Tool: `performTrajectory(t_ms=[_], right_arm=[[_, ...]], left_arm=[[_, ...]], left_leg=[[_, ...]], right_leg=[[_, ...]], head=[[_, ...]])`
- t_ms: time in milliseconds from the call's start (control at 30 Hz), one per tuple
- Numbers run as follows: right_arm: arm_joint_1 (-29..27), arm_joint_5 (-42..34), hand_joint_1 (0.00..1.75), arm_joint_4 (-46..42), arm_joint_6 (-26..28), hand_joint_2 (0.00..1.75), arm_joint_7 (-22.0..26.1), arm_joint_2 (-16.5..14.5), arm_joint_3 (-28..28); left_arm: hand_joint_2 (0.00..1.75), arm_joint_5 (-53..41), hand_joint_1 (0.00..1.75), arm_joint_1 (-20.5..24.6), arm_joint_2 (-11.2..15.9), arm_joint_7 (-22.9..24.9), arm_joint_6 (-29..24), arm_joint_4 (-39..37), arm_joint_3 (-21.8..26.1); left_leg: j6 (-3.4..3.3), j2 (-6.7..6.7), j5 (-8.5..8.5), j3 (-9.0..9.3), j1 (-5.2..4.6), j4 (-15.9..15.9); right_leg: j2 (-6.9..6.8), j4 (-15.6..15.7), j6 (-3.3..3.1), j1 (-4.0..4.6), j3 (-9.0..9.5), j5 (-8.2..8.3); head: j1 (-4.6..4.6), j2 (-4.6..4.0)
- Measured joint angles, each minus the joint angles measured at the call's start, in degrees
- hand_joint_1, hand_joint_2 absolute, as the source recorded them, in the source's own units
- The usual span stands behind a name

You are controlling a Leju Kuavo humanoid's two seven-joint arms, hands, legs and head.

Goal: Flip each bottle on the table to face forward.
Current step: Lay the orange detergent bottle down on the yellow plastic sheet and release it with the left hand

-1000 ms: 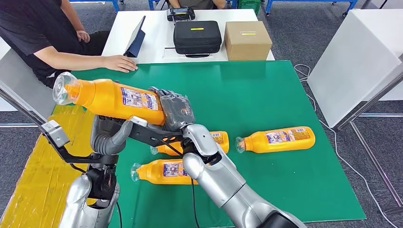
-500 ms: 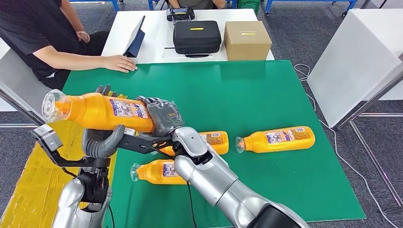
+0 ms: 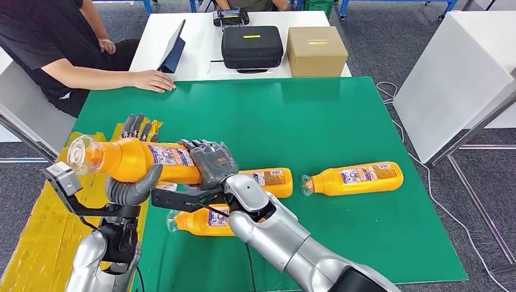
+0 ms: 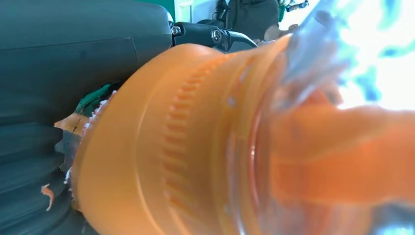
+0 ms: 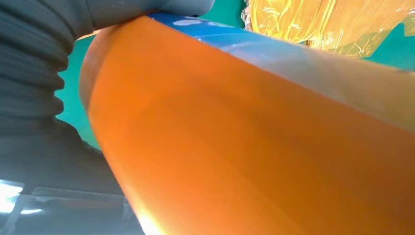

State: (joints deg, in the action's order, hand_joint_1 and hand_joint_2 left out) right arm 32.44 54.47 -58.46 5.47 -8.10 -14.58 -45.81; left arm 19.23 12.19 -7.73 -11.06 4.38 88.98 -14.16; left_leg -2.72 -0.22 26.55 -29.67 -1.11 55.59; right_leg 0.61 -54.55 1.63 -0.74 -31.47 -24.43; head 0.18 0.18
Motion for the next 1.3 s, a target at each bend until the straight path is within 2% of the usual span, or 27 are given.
performTrajectory(t_ms=[333,367,467,500,1300], right_arm=[[-0.36,2.16,1.75,-0.16,0.56,1.75,-0.18,1.31,-1.14],[-0.35,2.48,1.75,0.09,0.77,1.75,-0.01,1.4,-1.37],[-0.2,2.95,1.75,0.87,1.24,1.75,0.42,1.49,-2.07],[-0.13,2.98,1.75,1.02,1.37,1.75,0.46,1.51,-2.31],[0.7,2.05,1.75,4.2,4.29,1.75,2.48,1.55,-3.48]], left_arm=[[1.75,0.2,0.02,0.08,0.11,0.17,1.02,-0.91,-0.02],[1.75,0.24,0.22,0.07,0.2,0.18,1.06,-0.98,0.02],[1.75,0.56,1.51,0.06,0.57,0.19,1.27,-1.1,0.27],[1.75,0.75,1.74,0.05,0.72,0.19,1.41,-1.11,0.39],[1.75,1.07,1.75,0.22,2.51,0.1,3.18,-1.86,0.8]], left_leg=[[0.0,0.02,0.0,-0.02,0.0,0.0],[0.0,0.02,0.0,-0.02,0.0,0.0],[0.0,0.03,0.0,-0.04,0.0,0.0],[0.0,0.03,0.0,-0.04,0.0,0.0],[0.0,0.04,0.0,-0.09,0.0,0.0]], right_leg=[[0.0,0.0,0.0,0.0,-0.03,0.0],[0.01,0.0,0.0,0.0,-0.03,0.0],[0.01,0.0,0.0,0.0,-0.05,0.0],[0.01,0.0,0.0,0.0,-0.05,0.0],[0.02,0.0,0.0,0.0,-0.1,0.0]], head=[[-0.01,-0.01],[-0.01,-0.01],[-0.01,-0.01],[0.0,-0.01],[-0.02,0.0]])
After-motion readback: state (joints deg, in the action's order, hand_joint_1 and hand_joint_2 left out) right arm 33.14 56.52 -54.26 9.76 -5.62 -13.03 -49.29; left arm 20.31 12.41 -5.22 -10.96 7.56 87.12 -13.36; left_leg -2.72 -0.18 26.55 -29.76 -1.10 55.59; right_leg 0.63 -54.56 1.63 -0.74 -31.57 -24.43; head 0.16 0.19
